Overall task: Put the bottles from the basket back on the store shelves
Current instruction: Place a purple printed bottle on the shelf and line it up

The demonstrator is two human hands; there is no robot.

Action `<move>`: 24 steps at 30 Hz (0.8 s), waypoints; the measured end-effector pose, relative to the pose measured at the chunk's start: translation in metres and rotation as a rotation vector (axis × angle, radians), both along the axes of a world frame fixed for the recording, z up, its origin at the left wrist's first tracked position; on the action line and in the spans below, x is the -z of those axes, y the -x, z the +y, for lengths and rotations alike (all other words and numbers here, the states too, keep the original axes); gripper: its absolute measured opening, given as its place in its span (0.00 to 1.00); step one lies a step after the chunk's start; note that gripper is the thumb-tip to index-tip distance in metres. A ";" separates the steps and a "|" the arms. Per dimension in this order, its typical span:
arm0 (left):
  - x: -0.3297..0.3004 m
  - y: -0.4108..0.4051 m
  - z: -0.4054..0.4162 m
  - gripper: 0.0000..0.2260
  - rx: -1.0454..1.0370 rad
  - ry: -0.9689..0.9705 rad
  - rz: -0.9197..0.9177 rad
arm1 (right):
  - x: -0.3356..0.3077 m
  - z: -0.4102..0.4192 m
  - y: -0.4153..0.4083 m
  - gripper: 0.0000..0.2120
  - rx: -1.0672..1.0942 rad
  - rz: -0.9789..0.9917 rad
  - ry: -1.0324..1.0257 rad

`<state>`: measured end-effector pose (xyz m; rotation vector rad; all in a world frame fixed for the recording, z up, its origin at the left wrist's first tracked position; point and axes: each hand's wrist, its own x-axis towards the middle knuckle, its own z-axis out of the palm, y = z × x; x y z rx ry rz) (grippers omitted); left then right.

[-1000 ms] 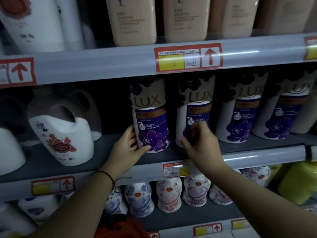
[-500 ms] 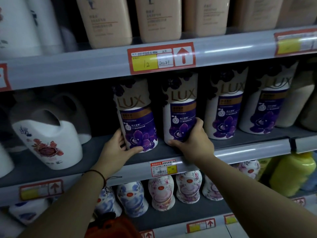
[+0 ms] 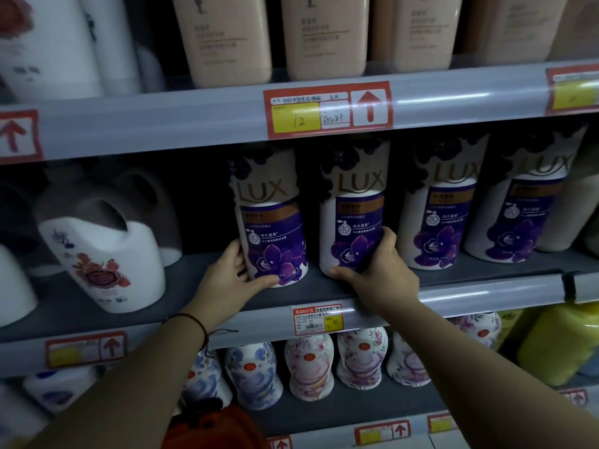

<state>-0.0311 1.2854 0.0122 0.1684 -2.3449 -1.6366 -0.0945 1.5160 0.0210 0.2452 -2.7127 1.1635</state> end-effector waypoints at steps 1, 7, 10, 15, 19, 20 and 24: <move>0.000 0.000 0.000 0.33 -0.002 0.003 -0.002 | 0.000 0.000 0.000 0.49 -0.002 -0.002 -0.003; -0.001 0.001 -0.002 0.31 0.005 0.008 -0.009 | 0.001 0.000 0.001 0.49 -0.012 -0.007 -0.015; 0.000 0.002 -0.004 0.30 0.016 0.009 -0.019 | 0.004 -0.001 0.003 0.48 -0.009 -0.006 -0.016; -0.003 -0.005 0.003 0.33 0.011 0.120 -0.044 | 0.003 -0.001 -0.006 0.54 0.001 -0.004 -0.018; -0.015 -0.025 0.017 0.44 -0.222 0.453 -0.071 | -0.013 0.008 -0.030 0.42 0.008 0.142 -0.029; -0.019 -0.034 0.020 0.45 -0.271 0.543 -0.101 | -0.019 0.011 -0.037 0.37 -0.012 0.187 -0.073; -0.056 -0.069 0.041 0.33 -0.294 0.807 -0.010 | -0.055 0.016 -0.067 0.25 -0.127 0.298 -0.259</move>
